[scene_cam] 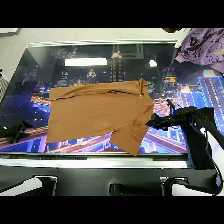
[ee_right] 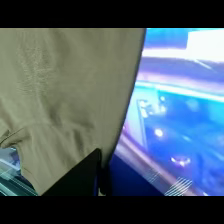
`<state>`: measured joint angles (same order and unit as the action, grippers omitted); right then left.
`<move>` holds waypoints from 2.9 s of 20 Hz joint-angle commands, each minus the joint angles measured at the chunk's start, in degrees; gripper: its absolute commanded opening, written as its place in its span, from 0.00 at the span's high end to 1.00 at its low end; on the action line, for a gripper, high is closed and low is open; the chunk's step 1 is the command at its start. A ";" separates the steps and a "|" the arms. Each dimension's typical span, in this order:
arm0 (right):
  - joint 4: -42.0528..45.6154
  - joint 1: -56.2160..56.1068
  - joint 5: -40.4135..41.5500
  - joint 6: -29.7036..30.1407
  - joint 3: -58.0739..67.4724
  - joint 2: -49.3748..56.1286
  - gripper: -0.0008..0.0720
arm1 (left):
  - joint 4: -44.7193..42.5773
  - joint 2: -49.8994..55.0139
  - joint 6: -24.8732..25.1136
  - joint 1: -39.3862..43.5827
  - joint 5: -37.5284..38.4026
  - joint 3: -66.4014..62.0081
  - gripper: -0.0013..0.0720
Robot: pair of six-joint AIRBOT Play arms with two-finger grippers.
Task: Fold the clothes and pants, and hang the long-sleeved shirts on hangers.
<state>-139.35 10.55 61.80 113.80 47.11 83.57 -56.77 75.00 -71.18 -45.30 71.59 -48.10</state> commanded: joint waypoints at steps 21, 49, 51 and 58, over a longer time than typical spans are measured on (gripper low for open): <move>-1.57 -1.73 3.19 -2.78 1.57 -7.41 0.95 | 9.11 2.99 5.88 8.20 -1.11 7.85 0.97; 30.99 -13.25 16.22 -35.71 69.99 -28.74 0.95 | -22.84 -23.85 -17.40 26.47 4.59 -55.60 0.96; 30.53 -13.25 16.61 -36.68 68.63 -21.40 0.95 | -20.48 -18.51 -16.63 26.58 4.63 -50.25 0.96; 26.23 -13.25 11.56 -34.56 67.38 12.07 0.95 | -20.59 9.97 -15.80 32.09 -12.98 -36.96 0.96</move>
<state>-111.28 -2.68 76.42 78.15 114.72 83.15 -78.08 73.84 -87.50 -15.35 66.41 -88.51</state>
